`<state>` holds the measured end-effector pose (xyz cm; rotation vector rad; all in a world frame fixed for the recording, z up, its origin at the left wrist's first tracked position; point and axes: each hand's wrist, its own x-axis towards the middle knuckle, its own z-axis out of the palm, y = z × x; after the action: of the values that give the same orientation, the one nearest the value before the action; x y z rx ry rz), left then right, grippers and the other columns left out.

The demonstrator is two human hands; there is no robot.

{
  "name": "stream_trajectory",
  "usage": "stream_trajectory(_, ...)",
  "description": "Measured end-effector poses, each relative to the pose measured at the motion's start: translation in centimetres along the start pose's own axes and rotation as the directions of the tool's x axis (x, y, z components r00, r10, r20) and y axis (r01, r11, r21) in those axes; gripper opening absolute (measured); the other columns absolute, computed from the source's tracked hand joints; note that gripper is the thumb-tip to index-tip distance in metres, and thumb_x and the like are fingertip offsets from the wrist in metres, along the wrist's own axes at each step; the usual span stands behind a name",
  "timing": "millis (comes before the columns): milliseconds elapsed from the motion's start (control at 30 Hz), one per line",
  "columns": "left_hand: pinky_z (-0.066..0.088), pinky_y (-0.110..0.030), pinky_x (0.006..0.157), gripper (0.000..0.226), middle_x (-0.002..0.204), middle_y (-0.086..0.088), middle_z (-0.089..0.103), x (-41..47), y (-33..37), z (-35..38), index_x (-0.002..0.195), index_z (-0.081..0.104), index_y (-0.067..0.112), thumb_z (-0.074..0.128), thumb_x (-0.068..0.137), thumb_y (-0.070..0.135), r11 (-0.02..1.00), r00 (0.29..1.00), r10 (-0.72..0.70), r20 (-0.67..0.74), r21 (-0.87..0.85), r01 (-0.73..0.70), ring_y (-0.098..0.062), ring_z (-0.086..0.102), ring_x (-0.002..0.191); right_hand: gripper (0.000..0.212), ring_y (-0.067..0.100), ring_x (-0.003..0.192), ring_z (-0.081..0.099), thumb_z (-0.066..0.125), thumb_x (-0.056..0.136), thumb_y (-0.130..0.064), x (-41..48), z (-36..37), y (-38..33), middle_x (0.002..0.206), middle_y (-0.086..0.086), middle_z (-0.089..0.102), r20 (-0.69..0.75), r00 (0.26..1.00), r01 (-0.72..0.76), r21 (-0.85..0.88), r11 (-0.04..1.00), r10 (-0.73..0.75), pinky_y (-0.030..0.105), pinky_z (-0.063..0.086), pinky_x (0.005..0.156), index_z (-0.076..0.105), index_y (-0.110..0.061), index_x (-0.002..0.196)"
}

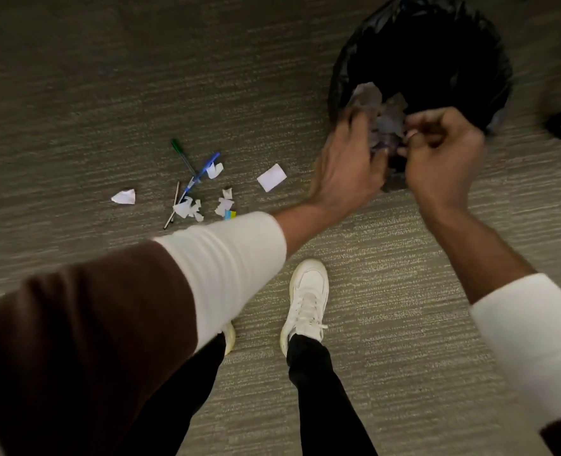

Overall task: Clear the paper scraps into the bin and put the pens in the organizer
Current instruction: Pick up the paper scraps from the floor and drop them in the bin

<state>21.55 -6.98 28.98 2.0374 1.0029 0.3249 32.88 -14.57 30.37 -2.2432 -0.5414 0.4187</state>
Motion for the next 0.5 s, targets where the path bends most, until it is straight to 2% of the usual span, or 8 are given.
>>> stream_trajectory(100,0.058,-0.047,0.087,0.037,0.128,-0.010,0.056,-3.3,-4.8,-1.4,0.124,0.054,0.010,0.067,0.091,0.020,0.996,0.997,-0.073,-0.017,0.057,0.074,-0.028,0.062,0.111,0.020,0.019,0.077,0.075,0.060,0.089,-0.011,-3.8,2.6,-0.4,0.092,0.000,0.077,0.119,0.982,0.149,0.014,0.989,-0.150,0.045,0.064,0.074,0.075,-0.019,0.100)
stream_trajectory(167,0.058,-0.048,0.087,0.034,0.125,-0.008,0.056,-5.6,-8.7,-2.2,0.122,0.056,0.011,0.066,0.091,0.019,0.983,0.989,-0.148,0.011,0.114,0.146,-0.026,0.061,0.111,0.019,0.018,0.075,0.072,0.061,0.090,-0.007,-5.8,4.8,-0.3,0.092,0.000,0.075,0.213,0.949,0.240,-0.002,0.971,-0.234,0.038,0.062,0.072,0.075,-0.018,0.098)
stream_trajectory(233,0.060,-0.046,0.087,0.031,0.124,-0.006,0.057,-7.7,-12.8,-3.1,0.121,0.058,0.012,0.066,0.093,0.022,0.950,0.972,-0.231,0.046,0.228,0.215,-0.024,0.060,0.112,0.017,0.013,0.075,0.070,0.065,0.091,-0.005,-7.2,7.3,0.1,0.095,-0.001,0.074,0.332,0.905,0.296,-0.047,0.954,-0.264,0.029,0.060,0.073,0.075,-0.016,0.097)
stream_trajectory(267,0.062,-0.044,0.087,0.033,0.125,-0.006,0.057,-8.7,-14.9,-3.6,0.122,0.059,0.012,0.067,0.094,0.027,0.924,0.960,-0.274,0.064,0.295,0.244,-0.023,0.060,0.113,0.015,0.013,0.076,0.069,0.067,0.091,-0.005,-7.7,8.7,0.4,0.096,-0.001,0.074,0.394,0.882,0.315,-0.085,0.945,-0.259,0.029,0.060,0.073,0.075,-0.015,0.097)
stream_trajectory(367,0.063,-0.046,0.088,0.056,0.131,-0.012,0.054,-10.7,-20.5,-4.5,0.131,0.055,0.009,0.072,0.091,0.046,0.813,0.903,-0.419,0.090,0.480,0.329,-0.029,0.056,0.123,0.015,0.022,0.082,0.073,0.067,0.090,-0.005,-8.2,12.7,1.9,0.100,0.004,0.076,0.554,0.807,0.364,-0.194,0.911,-0.205,0.041,0.061,0.078,0.076,-0.012,0.100)
stream_trajectory(433,0.060,-0.054,0.093,0.079,0.138,-0.017,0.049,-11.3,-23.9,-4.5,0.139,0.047,0.004,0.075,0.086,0.055,0.742,0.833,-0.543,0.106,0.525,0.417,-0.035,0.047,0.134,0.018,0.029,0.088,0.074,0.067,0.088,-0.006,-8.0,15.3,3.0,0.104,0.008,0.076,0.636,0.751,0.426,-0.260,0.867,-0.178,0.044,0.060,0.082,0.076,-0.012,0.104)
stream_trajectory(500,0.054,-0.055,0.102,0.089,0.146,-0.021,0.043,-11.7,-27.0,-4.1,0.145,0.039,0.002,0.078,0.085,0.054,0.715,0.793,-0.594,0.135,0.539,0.444,-0.040,0.039,0.142,0.024,0.035,0.099,0.072,0.070,0.089,-0.013,-7.3,17.9,4.1,0.112,0.012,0.074,0.699,0.700,0.505,-0.337,0.795,-0.148,0.045,0.060,0.086,0.074,-0.013,0.113)
